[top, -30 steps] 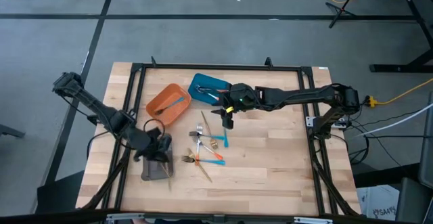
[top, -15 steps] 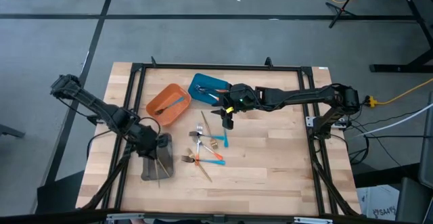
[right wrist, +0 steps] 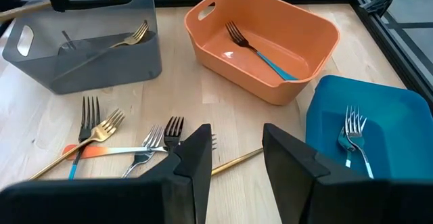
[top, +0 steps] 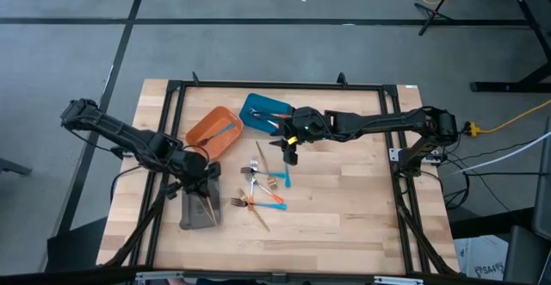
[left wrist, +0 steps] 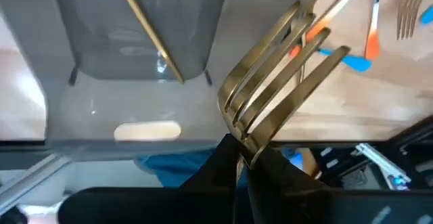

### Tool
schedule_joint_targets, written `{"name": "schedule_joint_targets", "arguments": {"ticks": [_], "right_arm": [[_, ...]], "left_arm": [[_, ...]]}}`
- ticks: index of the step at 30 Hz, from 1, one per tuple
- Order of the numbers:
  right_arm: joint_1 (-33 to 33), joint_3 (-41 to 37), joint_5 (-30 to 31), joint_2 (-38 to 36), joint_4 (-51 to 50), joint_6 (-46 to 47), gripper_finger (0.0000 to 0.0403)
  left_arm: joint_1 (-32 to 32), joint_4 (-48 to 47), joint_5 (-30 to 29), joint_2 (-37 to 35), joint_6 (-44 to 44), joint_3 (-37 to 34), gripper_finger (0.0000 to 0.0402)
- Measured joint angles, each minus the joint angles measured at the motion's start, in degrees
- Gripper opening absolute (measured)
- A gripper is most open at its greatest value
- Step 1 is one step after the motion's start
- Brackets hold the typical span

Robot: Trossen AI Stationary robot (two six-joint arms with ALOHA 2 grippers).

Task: Sort silverware by color (type)
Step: Put the gold fork into the black bin

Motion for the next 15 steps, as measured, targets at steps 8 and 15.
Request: {"name": "schedule_joint_targets", "arguments": {"ticks": [8,15], "right_arm": [[0.0,0.0,0.0,0.0,-0.2,0.0,0.0122],[0.0,0.0,0.0,0.0,0.2,0.0,0.0122]], "left_arm": [[0.3,5.9,1.2,2.1,0.0,-5.0,0.0009],[0.3,8.3,1.4,2.0,0.0,-7.6,0.0013]]}}
